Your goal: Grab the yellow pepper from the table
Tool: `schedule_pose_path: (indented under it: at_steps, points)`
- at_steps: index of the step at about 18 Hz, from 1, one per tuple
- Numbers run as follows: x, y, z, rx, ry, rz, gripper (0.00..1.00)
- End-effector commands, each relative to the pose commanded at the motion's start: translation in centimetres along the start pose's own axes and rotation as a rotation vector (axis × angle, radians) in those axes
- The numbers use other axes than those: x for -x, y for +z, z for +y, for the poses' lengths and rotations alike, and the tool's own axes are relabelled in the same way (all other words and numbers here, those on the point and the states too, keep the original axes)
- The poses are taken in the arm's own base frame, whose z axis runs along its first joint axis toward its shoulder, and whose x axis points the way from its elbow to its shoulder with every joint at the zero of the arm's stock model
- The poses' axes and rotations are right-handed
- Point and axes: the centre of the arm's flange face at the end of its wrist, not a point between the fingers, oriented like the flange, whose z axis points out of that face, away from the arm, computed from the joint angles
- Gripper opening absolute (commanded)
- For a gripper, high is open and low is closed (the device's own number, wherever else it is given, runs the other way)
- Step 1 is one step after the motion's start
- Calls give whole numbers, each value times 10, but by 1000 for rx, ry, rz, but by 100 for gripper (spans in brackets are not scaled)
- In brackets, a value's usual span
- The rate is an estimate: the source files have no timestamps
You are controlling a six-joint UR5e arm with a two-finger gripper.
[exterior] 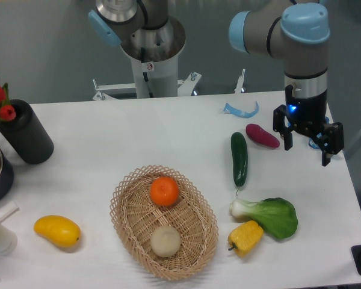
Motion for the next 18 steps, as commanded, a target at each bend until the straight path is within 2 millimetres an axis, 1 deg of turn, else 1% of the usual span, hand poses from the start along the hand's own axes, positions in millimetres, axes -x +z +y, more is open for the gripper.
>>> schedule_pose_path:
  at_steps: [4, 10, 12, 15, 16, 18]
  points:
    - [1, 1, -1, -1, 3, -1, 100]
    - [1, 8, -1, 2, 2, 8, 100]
    - [0, 15, -1, 0, 3, 17, 100]
    - [-5, 30, -18, -14, 21, 24, 100]
    - [-5, 37, -19, -15, -2, 32, 100]
    - [-11, 50, -30, -22, -56, 55, 100]
